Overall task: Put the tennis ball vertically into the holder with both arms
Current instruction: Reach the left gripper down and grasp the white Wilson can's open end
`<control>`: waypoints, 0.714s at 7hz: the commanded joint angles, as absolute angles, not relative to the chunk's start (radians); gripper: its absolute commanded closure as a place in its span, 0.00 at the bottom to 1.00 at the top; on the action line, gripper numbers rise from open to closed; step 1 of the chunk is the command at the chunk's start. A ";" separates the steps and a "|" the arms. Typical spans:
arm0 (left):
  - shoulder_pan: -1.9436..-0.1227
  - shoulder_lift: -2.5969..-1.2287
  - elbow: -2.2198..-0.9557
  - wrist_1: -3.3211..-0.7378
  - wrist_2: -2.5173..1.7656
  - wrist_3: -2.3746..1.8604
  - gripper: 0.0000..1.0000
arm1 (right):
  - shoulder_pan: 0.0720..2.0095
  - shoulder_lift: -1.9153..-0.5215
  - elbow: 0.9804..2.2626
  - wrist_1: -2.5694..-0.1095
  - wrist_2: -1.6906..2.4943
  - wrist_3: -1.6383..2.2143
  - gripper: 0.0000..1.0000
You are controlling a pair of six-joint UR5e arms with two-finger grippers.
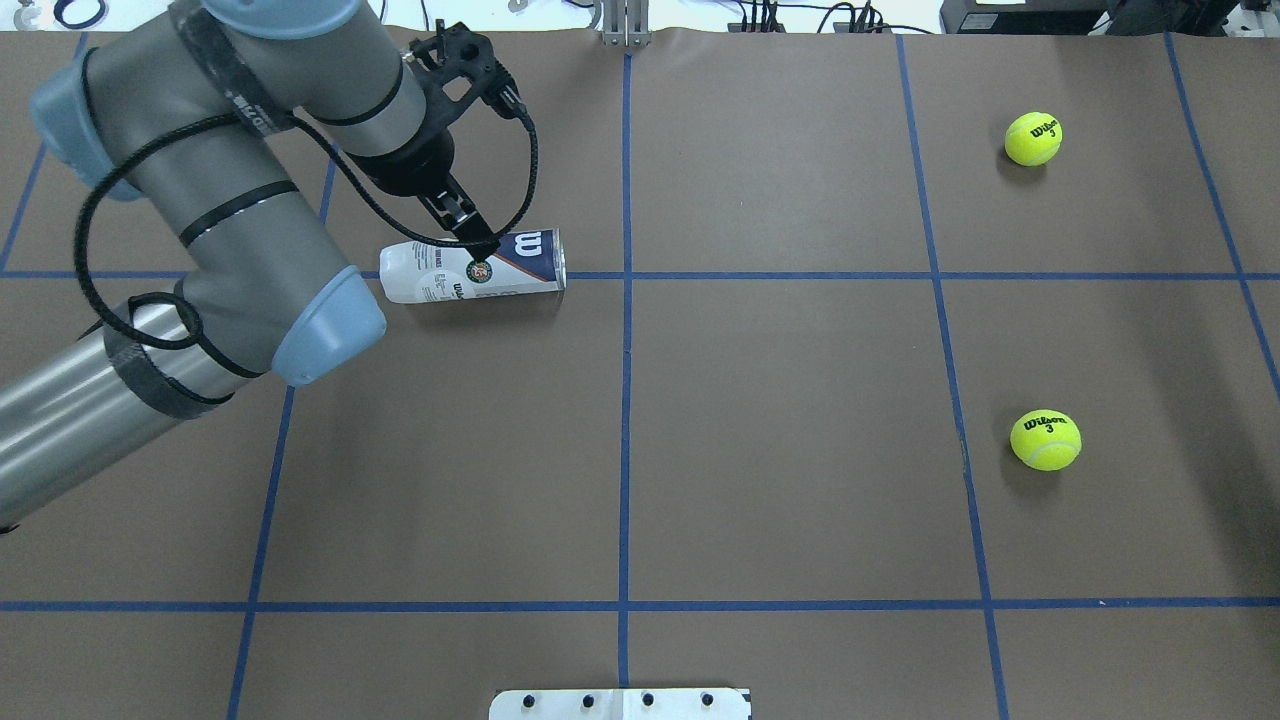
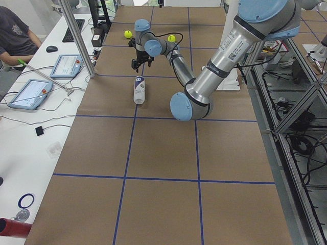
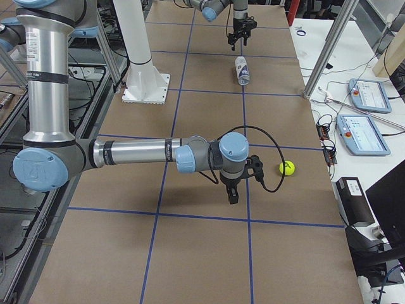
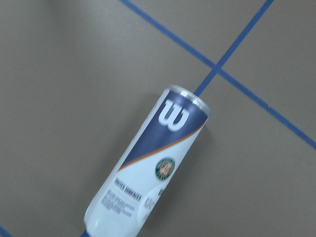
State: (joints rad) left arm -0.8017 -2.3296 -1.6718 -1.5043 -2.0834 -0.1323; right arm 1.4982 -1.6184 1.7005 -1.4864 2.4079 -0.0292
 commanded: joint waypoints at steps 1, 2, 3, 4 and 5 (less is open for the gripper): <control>-0.755 -2.396 -1.643 -1.503 -2.018 -0.149 0.00 | 1.497 -1.617 1.700 -1.486 2.408 -0.029 0.00; -0.703 -2.411 -1.638 -1.503 -1.914 -0.147 0.00 | 1.499 -1.615 1.700 -1.486 2.408 -0.031 0.00; -0.669 -2.431 -1.611 -1.505 -1.820 -0.080 0.01 | 1.497 -1.615 1.700 -1.486 2.408 -0.029 0.00; -0.664 -2.486 -1.545 -1.505 -1.818 -0.027 0.01 | 1.493 -1.614 1.700 -1.486 2.407 -0.031 0.00; -0.664 -2.499 -1.517 -1.509 -1.818 0.042 0.01 | 1.479 -1.612 1.704 -1.485 2.407 -0.031 0.00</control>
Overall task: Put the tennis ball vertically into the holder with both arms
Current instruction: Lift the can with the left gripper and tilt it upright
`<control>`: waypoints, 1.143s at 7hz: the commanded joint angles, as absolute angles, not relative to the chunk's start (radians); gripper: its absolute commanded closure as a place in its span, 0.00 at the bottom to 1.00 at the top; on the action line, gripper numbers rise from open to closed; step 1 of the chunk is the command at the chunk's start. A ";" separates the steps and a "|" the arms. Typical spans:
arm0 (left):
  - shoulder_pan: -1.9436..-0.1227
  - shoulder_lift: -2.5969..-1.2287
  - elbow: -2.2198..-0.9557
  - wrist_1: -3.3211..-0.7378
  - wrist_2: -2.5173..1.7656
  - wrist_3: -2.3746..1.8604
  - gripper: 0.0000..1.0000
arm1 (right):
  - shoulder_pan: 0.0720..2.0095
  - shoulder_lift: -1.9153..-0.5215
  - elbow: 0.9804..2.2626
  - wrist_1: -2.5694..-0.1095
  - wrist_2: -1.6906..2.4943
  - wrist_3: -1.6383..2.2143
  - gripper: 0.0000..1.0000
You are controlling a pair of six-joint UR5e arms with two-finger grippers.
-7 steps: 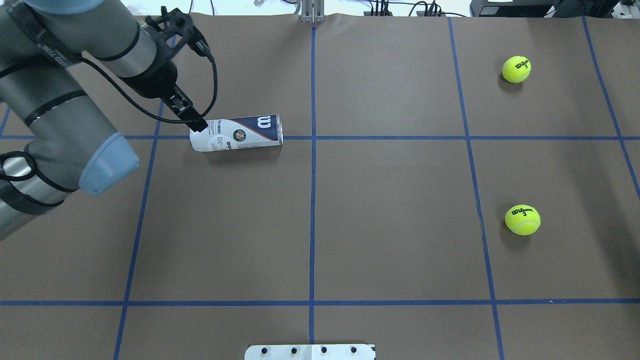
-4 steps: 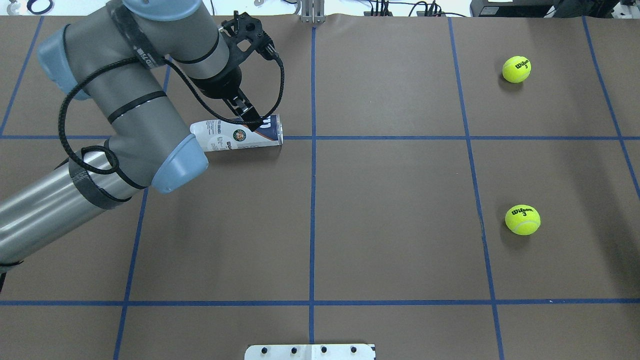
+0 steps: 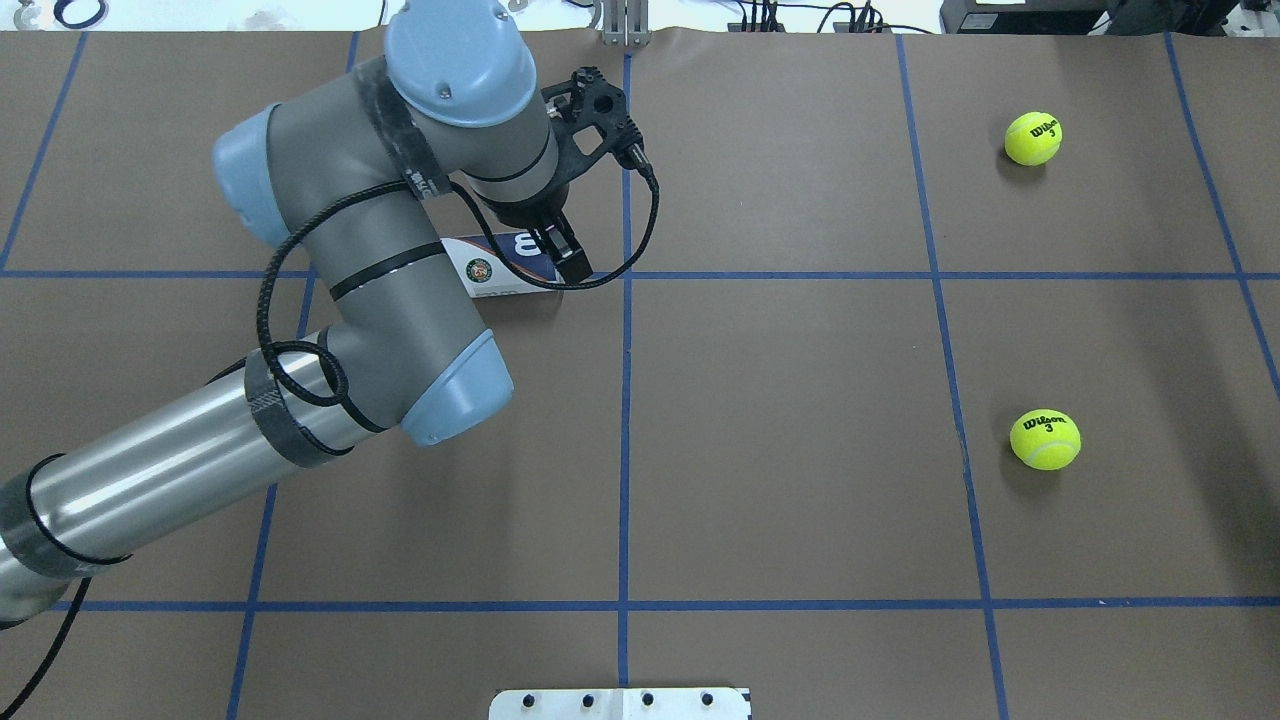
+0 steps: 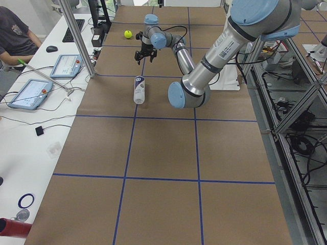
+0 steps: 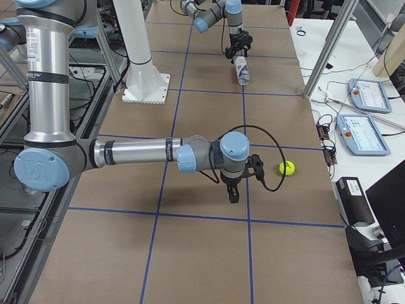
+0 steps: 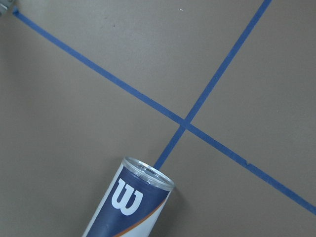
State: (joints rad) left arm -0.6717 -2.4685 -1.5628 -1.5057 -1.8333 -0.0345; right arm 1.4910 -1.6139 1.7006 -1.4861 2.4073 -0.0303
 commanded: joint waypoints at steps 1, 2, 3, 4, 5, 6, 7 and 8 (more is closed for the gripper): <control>-0.667 -2.499 -1.514 -1.506 -1.818 0.196 0.01 | 1.470 -1.612 1.704 -1.485 2.405 -0.032 0.00; -0.666 -2.506 -1.462 -1.505 -1.819 0.312 0.00 | 1.454 -1.612 1.703 -1.485 2.402 -0.032 0.00; -0.666 -2.507 -1.436 -1.511 -1.822 0.363 0.00 | 1.450 -1.612 1.701 -1.485 2.401 -0.034 0.00; -0.663 -2.503 -1.412 -1.505 -1.825 0.484 0.00 | 1.448 -1.612 1.701 -1.485 2.401 -0.032 0.00; -0.644 -2.503 -1.398 -1.509 -1.825 0.486 0.00 | 1.442 -1.612 1.700 -1.485 2.398 -0.032 0.00; -0.641 -2.505 -1.396 -1.526 -1.825 0.474 0.01 | 1.442 -1.611 1.700 -1.485 2.399 -0.032 0.00; -0.644 -2.503 -1.363 -1.596 -1.824 0.457 0.01 | 1.442 -1.611 1.703 -1.483 2.399 -0.032 0.00; -0.644 -2.503 -1.320 -1.647 -1.824 0.410 0.01 | 1.442 -1.611 1.703 -1.483 2.401 -0.032 0.00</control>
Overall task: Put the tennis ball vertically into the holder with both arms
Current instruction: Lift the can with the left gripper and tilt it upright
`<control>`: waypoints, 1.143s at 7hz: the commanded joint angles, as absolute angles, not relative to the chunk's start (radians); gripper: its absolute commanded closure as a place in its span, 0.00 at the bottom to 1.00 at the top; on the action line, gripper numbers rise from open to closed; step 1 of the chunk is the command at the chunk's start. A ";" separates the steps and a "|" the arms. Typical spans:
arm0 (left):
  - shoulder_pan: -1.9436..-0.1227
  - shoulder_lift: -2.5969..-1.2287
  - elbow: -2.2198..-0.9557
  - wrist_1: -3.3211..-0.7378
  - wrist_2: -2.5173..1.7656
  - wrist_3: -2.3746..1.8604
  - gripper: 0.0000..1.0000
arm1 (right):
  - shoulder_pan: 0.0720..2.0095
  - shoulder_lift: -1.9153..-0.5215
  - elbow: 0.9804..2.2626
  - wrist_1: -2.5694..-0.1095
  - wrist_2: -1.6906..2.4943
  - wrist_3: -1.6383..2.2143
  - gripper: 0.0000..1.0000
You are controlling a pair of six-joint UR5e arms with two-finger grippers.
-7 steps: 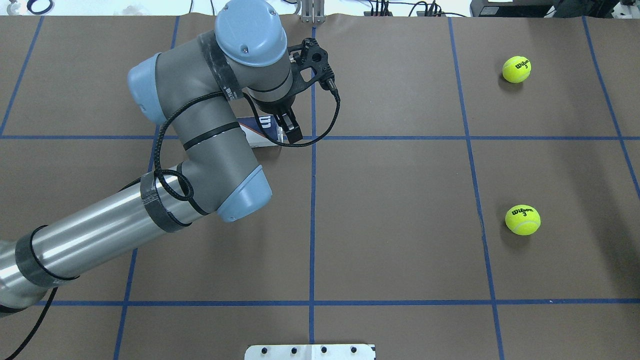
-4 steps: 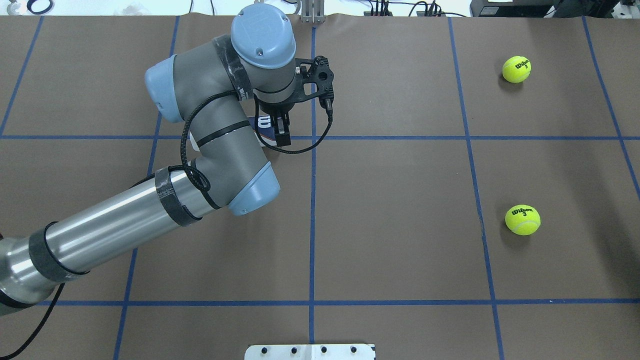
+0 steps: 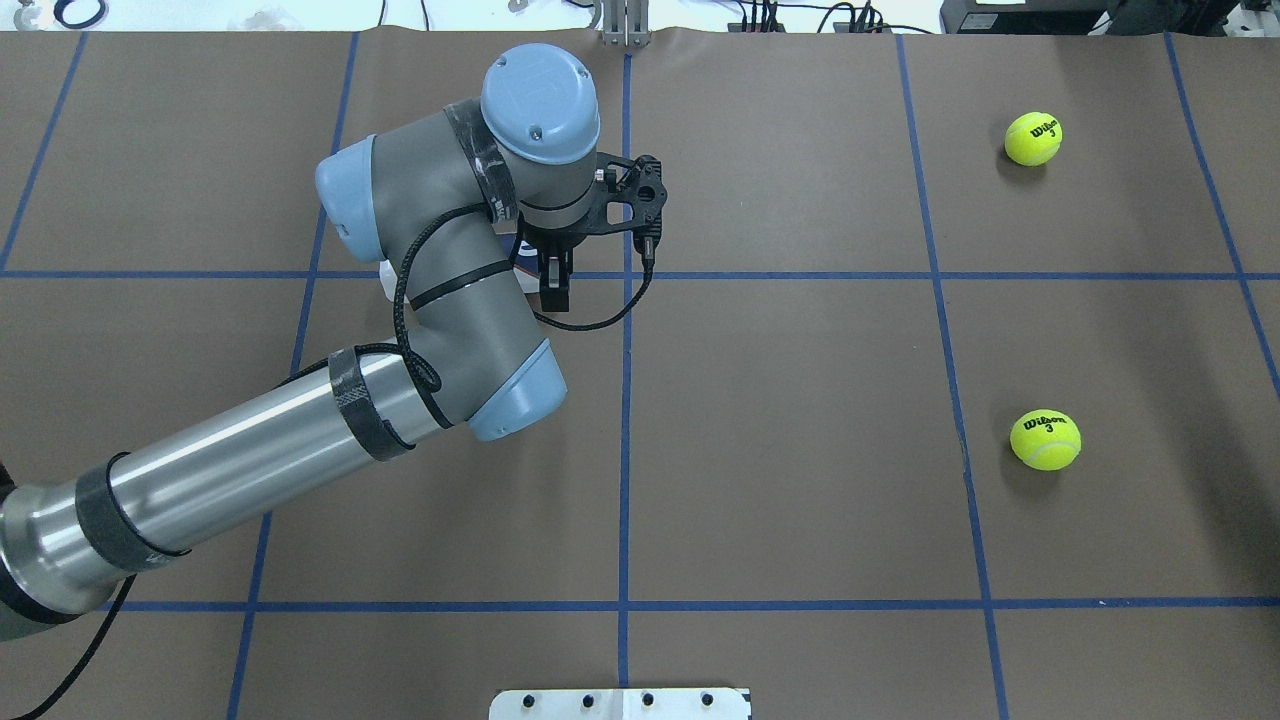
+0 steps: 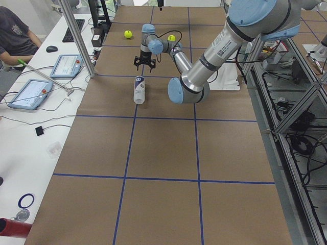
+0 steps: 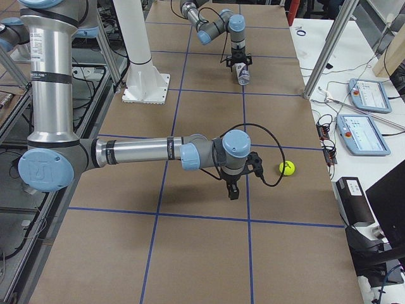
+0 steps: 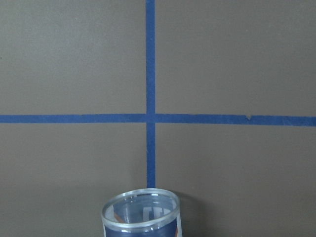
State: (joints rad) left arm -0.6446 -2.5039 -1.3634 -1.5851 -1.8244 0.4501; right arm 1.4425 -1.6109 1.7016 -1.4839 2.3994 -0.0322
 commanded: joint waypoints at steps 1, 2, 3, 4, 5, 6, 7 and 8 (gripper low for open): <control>-0.646 -2.500 -1.295 -1.716 -1.824 0.369 0.01 | 1.442 -1.612 1.703 -1.483 2.401 -0.032 0.00; -0.647 -2.500 -1.287 -1.738 -1.822 0.365 0.01 | 1.442 -1.612 1.703 -1.483 2.401 -0.032 0.00; -0.646 -2.499 -1.279 -1.740 -1.822 0.370 0.01 | 1.442 -1.612 1.704 -1.483 2.401 -0.032 0.00; -0.647 -2.497 -1.272 -1.741 -1.822 0.376 0.01 | 1.442 -1.612 1.706 -1.483 2.401 -0.032 0.00; -0.647 -2.496 -1.263 -1.741 -1.822 0.374 0.01 | 1.442 -1.612 1.706 -1.483 2.401 -0.034 0.00; -0.649 -2.496 -1.253 -1.741 -1.822 0.374 0.01 | 1.442 -1.612 1.704 -1.483 2.401 -0.034 0.00; -0.649 -2.496 -1.244 -1.743 -1.821 0.373 0.01 | 1.440 -1.612 1.704 -1.483 2.401 -0.034 0.00; -0.652 -2.496 -1.233 -1.768 -1.819 0.370 0.01 | 1.440 -1.612 1.704 -1.483 2.401 -0.034 0.00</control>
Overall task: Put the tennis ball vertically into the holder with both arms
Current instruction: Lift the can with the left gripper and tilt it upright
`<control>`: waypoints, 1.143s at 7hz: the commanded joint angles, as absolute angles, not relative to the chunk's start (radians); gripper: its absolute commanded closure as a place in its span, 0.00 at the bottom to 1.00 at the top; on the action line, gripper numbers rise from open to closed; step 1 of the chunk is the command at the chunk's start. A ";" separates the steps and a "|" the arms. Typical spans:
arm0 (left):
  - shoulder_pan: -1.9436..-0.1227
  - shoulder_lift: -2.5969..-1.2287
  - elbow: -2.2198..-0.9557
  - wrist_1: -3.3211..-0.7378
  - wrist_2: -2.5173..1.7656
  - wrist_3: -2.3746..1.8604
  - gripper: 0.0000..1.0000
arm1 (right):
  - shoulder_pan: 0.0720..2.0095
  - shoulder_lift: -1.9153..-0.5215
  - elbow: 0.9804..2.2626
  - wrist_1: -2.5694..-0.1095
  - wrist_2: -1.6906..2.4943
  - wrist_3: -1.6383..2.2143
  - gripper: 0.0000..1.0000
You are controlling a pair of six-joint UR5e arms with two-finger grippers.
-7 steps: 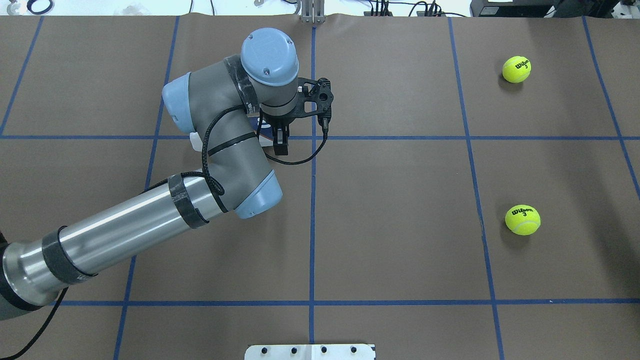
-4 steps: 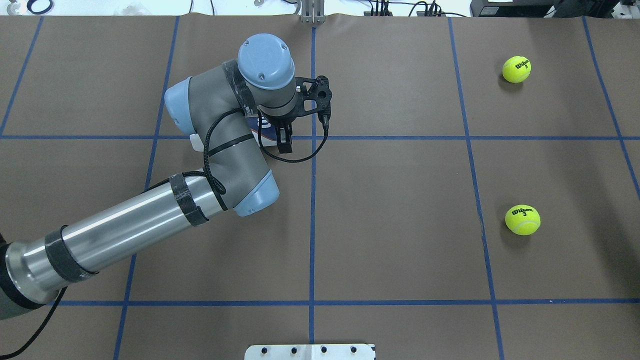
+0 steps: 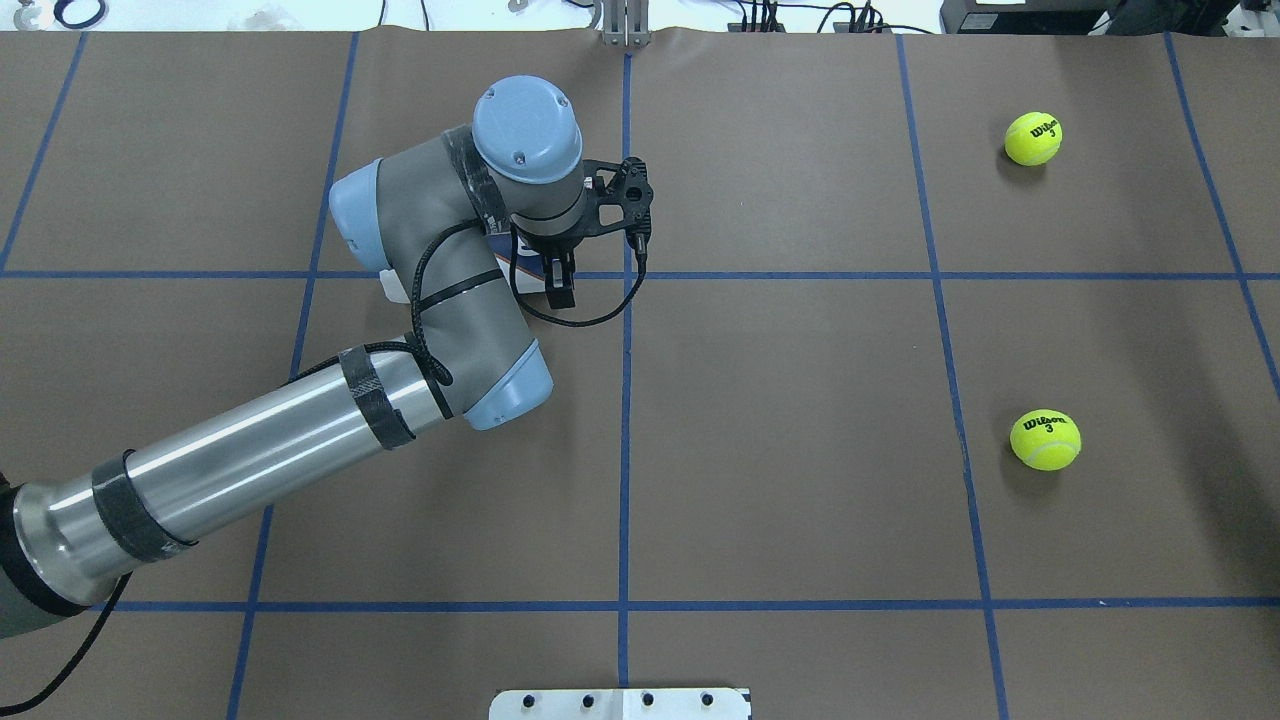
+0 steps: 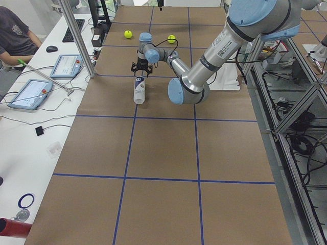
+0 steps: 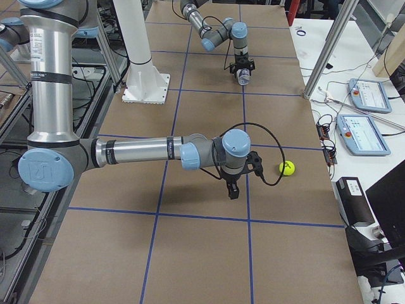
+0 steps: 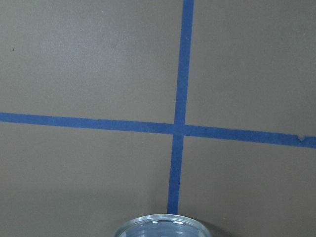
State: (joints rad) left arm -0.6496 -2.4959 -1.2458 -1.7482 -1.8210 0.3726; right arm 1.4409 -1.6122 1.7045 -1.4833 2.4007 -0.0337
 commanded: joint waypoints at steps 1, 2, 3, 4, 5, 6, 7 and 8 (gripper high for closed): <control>-0.655 -2.496 -1.215 -1.788 -1.819 0.367 0.01 | 1.440 -1.612 1.704 -1.483 2.401 -0.034 0.00; -0.655 -2.496 -1.204 -1.805 -1.819 0.367 0.01 | 1.440 -1.612 1.704 -1.482 2.401 -0.034 0.00; -0.655 -2.496 -1.181 -1.831 -1.819 0.365 0.01 | 1.440 -1.612 1.704 -1.483 2.401 -0.034 0.00; -0.657 -2.496 -1.169 -1.850 -1.819 0.365 0.01 | 1.440 -1.612 1.704 -1.483 2.401 -0.034 0.00; -0.655 -2.496 -1.161 -1.853 -1.818 0.364 0.01 | 1.440 -1.612 1.703 -1.483 2.401 -0.034 0.00; -0.655 -2.496 -1.160 -1.853 -1.818 0.364 0.02 | 1.439 -1.612 1.703 -1.483 2.401 -0.034 0.00; -0.655 -2.496 -1.151 -1.864 -1.818 0.364 0.02 | 1.439 -1.612 1.703 -1.482 2.401 -0.034 0.00; -0.655 -2.497 -1.146 -1.868 -1.818 0.364 0.02 | 1.437 -1.612 1.704 -1.483 2.401 -0.034 0.00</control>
State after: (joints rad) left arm -0.6550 -2.4961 -1.1530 -1.8610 -1.8178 0.3636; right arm 1.4386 -1.6122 1.7030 -1.4827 2.4007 -0.0337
